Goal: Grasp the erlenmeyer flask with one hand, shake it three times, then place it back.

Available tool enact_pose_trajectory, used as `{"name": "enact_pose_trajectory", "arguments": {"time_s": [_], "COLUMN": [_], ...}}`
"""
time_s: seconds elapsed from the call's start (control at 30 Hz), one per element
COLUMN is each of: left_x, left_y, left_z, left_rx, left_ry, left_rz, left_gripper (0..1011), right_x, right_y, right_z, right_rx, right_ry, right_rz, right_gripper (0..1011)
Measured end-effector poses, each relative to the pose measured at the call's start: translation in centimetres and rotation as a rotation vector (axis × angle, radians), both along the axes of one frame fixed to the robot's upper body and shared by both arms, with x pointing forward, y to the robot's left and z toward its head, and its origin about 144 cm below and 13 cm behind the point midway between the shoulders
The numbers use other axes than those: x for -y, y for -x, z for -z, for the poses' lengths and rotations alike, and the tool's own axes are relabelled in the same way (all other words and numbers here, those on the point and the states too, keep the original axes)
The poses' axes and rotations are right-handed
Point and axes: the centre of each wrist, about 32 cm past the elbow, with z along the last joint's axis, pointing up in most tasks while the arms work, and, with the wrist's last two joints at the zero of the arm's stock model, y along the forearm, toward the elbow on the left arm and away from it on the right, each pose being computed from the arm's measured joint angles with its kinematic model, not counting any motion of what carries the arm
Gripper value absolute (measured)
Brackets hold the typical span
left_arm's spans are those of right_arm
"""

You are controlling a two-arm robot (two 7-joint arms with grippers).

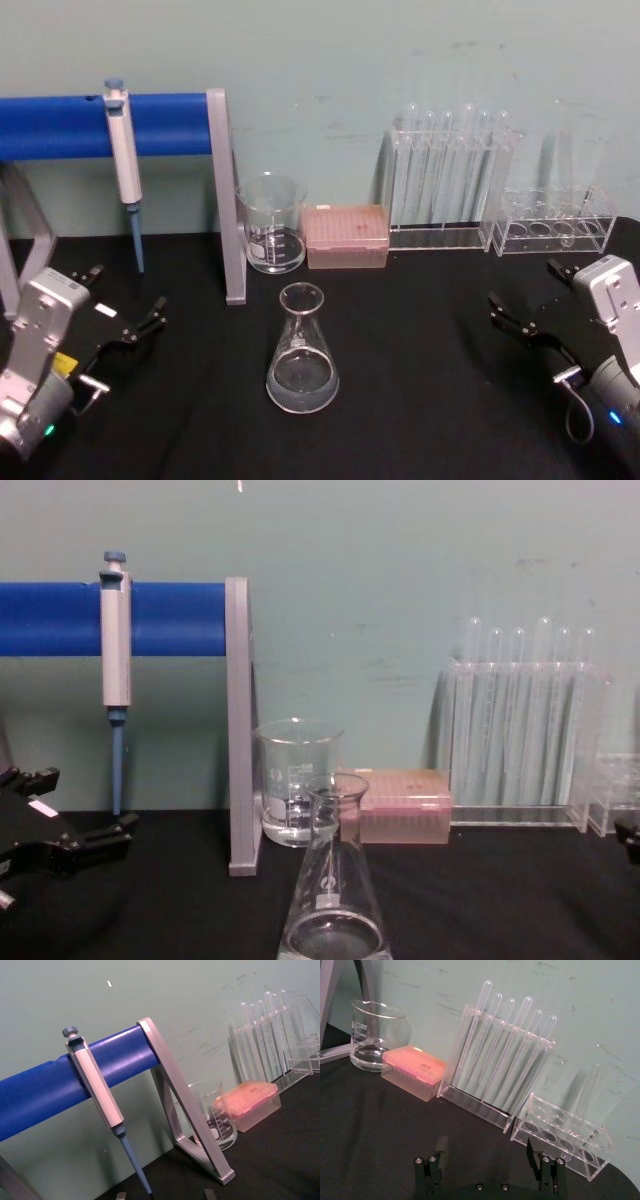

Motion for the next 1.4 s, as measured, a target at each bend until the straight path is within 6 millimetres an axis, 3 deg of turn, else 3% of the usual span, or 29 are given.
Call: {"name": "enact_pose_trajectory", "arguments": {"time_s": [0.9, 1.4], "left_x": [0.0, 0.0], "left_y": [0.0, 0.0], "left_z": [0.0, 0.0], "left_rx": [0.0, 0.0], "left_ry": [0.0, 0.0], "left_rz": [0.0, 0.0], "left_gripper": [1001, 1001], "right_x": [0.6, 1.0], "right_y": [-0.1, 0.5], "right_z": [-0.3, -0.8], "right_rx": [-0.007, -0.049], "right_ry": [0.004, -0.046], "right_rz": [-0.015, -0.136], "right_gripper": [1003, 1003]}}
